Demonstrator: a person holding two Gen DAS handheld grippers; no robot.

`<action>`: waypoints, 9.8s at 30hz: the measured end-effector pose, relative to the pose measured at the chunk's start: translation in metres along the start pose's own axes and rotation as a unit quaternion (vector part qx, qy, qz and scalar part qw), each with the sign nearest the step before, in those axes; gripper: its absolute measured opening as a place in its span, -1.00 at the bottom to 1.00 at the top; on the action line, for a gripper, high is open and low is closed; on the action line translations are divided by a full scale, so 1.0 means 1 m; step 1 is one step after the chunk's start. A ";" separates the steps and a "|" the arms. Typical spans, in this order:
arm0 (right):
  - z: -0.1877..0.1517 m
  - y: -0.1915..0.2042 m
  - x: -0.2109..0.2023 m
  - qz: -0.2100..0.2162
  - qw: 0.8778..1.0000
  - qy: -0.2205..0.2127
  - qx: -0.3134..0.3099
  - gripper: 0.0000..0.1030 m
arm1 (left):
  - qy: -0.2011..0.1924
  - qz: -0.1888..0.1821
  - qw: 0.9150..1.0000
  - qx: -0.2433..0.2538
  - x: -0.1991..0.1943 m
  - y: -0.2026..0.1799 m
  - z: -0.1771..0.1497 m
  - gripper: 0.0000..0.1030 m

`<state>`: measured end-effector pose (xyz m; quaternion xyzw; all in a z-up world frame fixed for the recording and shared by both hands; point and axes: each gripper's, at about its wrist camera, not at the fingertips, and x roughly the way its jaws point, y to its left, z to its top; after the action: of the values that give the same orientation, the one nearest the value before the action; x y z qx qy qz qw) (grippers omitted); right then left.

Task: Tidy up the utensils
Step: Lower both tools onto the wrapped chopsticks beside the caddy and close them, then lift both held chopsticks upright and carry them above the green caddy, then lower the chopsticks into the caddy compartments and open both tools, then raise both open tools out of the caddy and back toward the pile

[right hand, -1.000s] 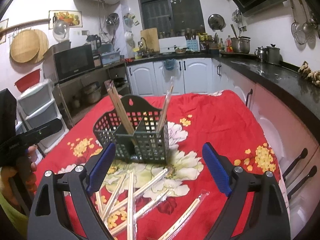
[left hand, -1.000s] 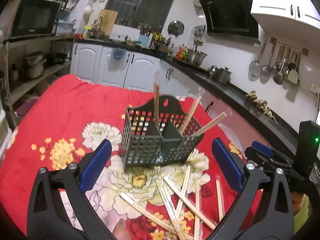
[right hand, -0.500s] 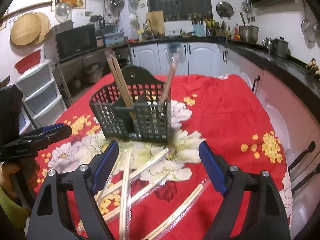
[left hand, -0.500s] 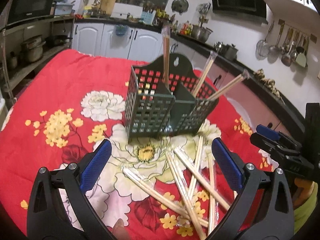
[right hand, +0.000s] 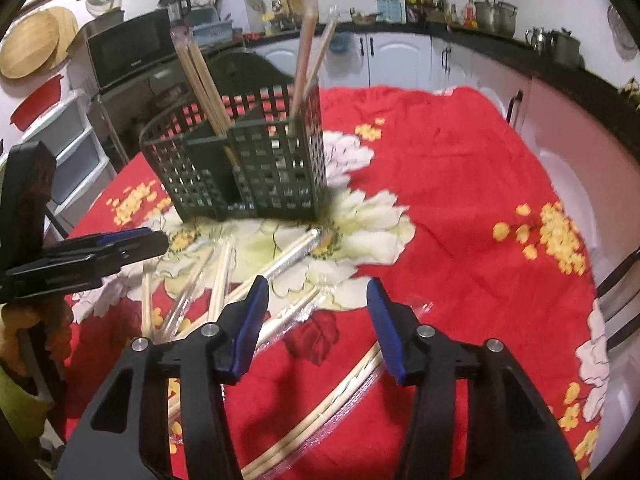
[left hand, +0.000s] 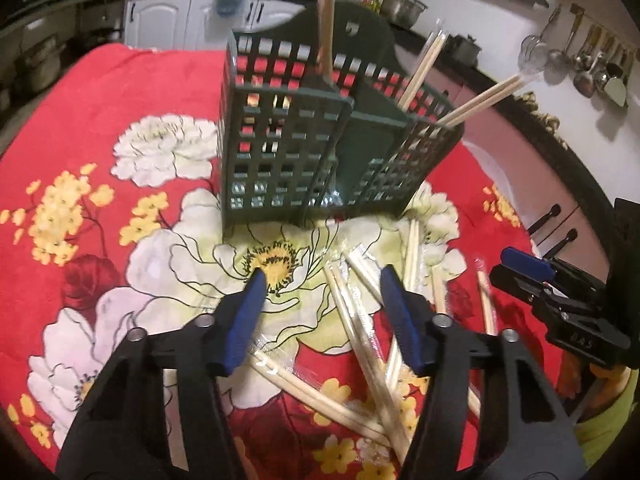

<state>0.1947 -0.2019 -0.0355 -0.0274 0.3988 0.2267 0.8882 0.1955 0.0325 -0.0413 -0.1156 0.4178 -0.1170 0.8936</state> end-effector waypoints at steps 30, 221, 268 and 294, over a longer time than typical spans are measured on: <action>0.005 -0.013 0.062 0.028 0.996 0.060 0.054 -0.42 | 0.034 0.000 0.999 -0.003 0.053 0.003 0.011 -0.79; 0.171 0.021 -0.053 -0.002 0.963 -0.265 0.035 -0.81 | -0.260 0.007 0.965 0.033 -0.088 0.007 0.136 -0.55; 0.062 0.026 -0.094 0.011 0.981 -0.195 -0.005 0.52 | -0.195 0.033 0.980 -0.006 -0.105 0.008 0.038 0.80; 0.034 0.029 -0.054 0.008 0.992 -0.122 -0.035 0.52 | -0.122 0.049 0.991 -0.015 -0.068 0.019 -0.001 0.80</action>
<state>0.1745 -0.1888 0.0302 -0.0273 0.2793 0.2489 0.9270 0.1547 0.0710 0.0015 -0.1221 0.3123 -0.0514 0.9407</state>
